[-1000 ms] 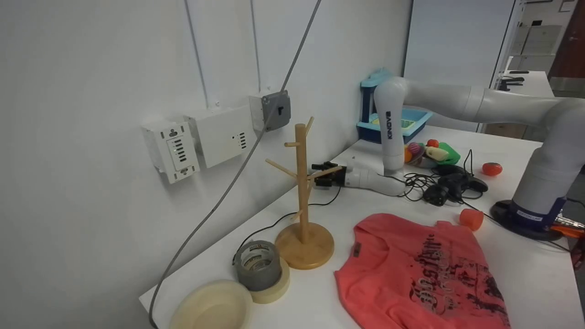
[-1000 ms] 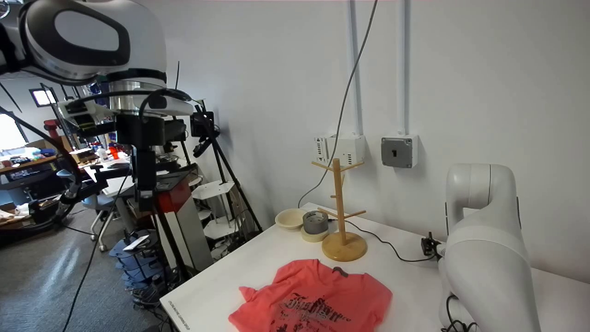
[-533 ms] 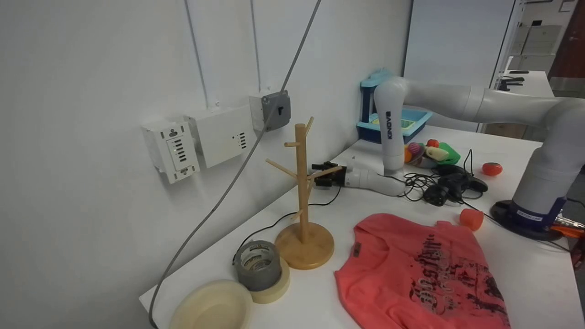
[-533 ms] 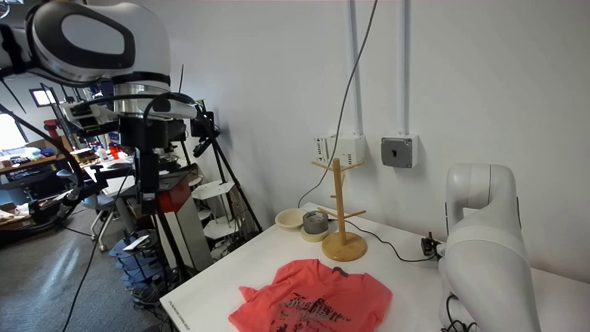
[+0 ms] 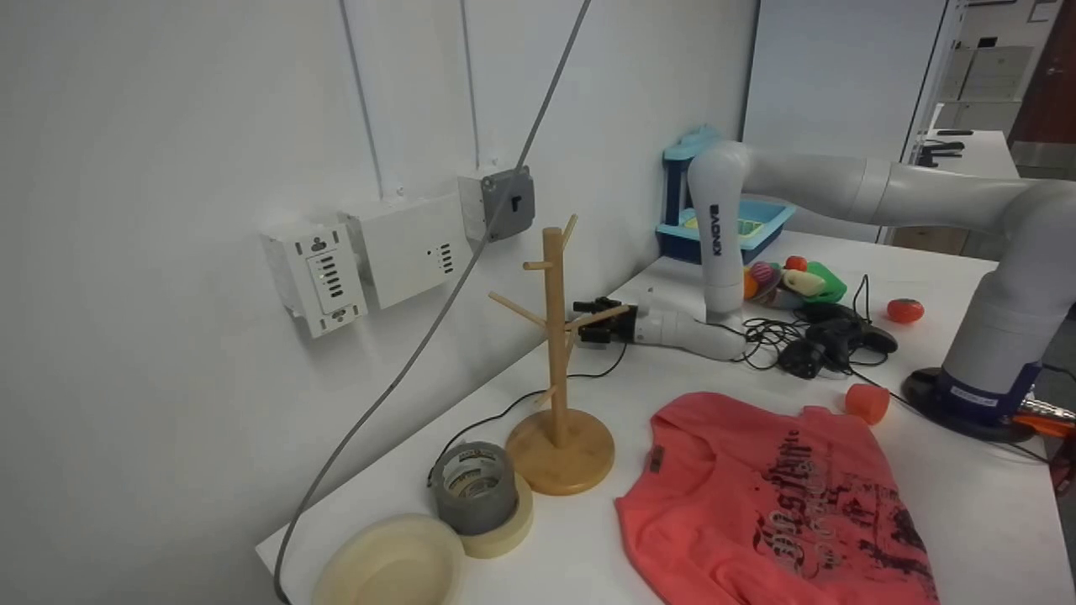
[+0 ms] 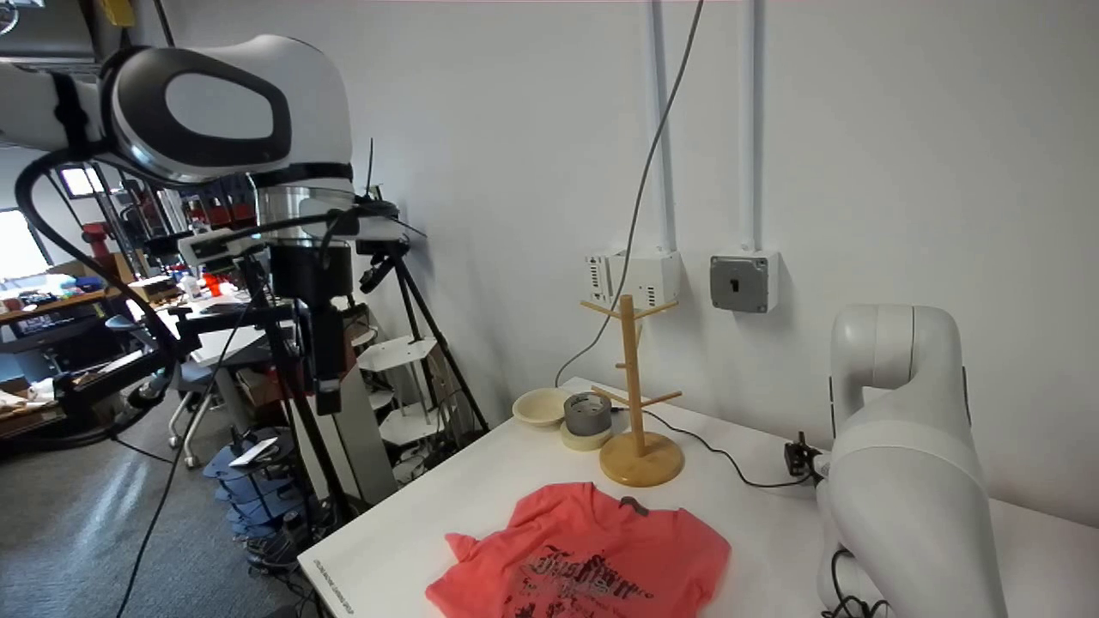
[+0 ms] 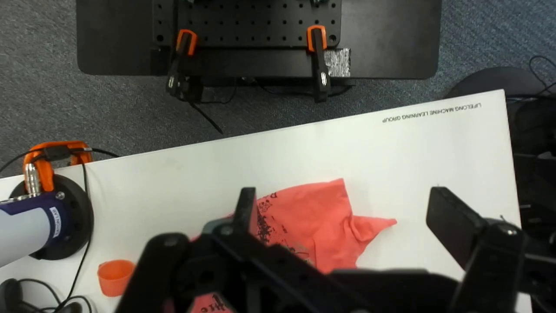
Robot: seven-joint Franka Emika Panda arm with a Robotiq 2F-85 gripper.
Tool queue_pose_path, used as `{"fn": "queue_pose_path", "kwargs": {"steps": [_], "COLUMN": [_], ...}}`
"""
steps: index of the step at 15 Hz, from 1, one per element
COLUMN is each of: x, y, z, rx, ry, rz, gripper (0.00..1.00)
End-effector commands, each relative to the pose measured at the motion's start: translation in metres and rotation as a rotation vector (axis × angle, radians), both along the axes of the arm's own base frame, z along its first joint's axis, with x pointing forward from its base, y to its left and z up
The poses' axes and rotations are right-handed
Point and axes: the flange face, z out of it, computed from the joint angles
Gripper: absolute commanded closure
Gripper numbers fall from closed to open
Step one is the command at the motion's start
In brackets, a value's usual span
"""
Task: Fold the shirt on the table.
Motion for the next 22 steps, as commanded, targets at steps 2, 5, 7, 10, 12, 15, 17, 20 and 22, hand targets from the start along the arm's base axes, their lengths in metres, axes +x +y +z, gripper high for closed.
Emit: {"fn": "queue_pose_path", "kwargs": {"steps": [2,5,7,10,12,15,17,20,22], "x": [0.025,0.041,0.050,0.054,0.053,0.054,0.054,0.066,0.072], "y": [-0.015,-0.027,-0.038,-0.051,-0.048,-0.049,-0.049,-0.063,-0.074], "z": [-0.018,-0.027,-0.029,-0.026,-0.030,-0.030,-0.030,-0.044,-0.058], "rx": [0.049,0.050,0.051,0.065,0.044,0.045,0.045,0.049,0.051], "ry": [-0.071,-0.124,-0.149,-0.179,-0.158,-0.160,-0.160,-0.139,-0.113], "rz": [-0.091,-0.178,-0.250,-0.343,-0.300,-0.317,-0.319,-0.419,-0.487], "gripper": [0.00,0.00,0.00,0.00,0.00,0.00,0.00,0.00,0.00]}}
